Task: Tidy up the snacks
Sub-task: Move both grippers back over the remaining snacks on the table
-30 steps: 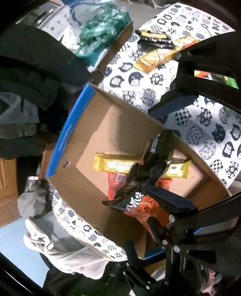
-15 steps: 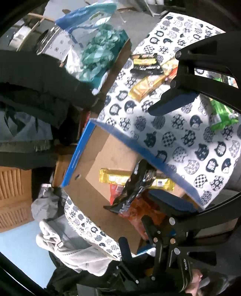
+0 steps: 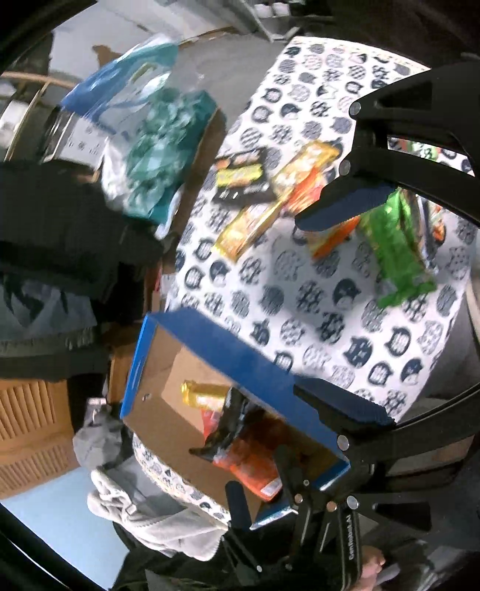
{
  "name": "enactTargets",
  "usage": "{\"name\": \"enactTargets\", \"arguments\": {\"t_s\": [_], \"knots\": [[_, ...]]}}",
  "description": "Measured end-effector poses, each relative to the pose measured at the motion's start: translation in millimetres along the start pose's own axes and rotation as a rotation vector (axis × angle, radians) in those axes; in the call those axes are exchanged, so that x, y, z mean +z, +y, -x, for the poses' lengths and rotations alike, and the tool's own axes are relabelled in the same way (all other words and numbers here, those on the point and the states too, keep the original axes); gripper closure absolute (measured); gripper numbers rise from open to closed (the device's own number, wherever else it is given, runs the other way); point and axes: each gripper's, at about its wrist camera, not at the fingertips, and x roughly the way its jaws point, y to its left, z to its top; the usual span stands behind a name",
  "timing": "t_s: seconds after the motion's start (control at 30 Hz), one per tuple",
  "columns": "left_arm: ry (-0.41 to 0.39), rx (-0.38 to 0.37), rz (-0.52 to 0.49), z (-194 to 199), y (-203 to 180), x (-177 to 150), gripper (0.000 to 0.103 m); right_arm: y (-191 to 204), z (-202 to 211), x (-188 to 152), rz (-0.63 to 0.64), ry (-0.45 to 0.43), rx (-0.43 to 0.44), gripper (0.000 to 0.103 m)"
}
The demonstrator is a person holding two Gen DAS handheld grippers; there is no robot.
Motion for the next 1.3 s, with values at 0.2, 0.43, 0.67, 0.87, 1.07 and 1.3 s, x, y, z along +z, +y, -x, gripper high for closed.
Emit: {"name": "enactTargets", "arguments": {"t_s": [0.2, 0.43, 0.67, 0.87, 1.07, 1.3], "knots": [[0.031, -0.057, -0.046, -10, -34, 1, 0.023, -50, 9, -27, -0.09, 0.018, -0.029, 0.022], [0.075, -0.09, -0.123, -27, -76, 0, 0.023, -101, 18, -57, -0.199, 0.019, -0.054, 0.021], [0.127, -0.098, -0.172, -51, -108, -3, 0.023, -140, 9, -91, -0.307, 0.062, -0.046, 0.021], [0.151, -0.107, -0.191, -70, -130, 1, 0.023, -165, 6, -119, -0.38, 0.085, -0.047, 0.021], [0.176, -0.133, -0.187, -89, -149, 5, 0.023, -175, -2, -144, -0.447, 0.114, -0.018, 0.021], [0.187, -0.122, -0.24, -106, -170, 5, 0.023, -178, -29, -168, -0.548, 0.198, 0.057, 0.021]]}}
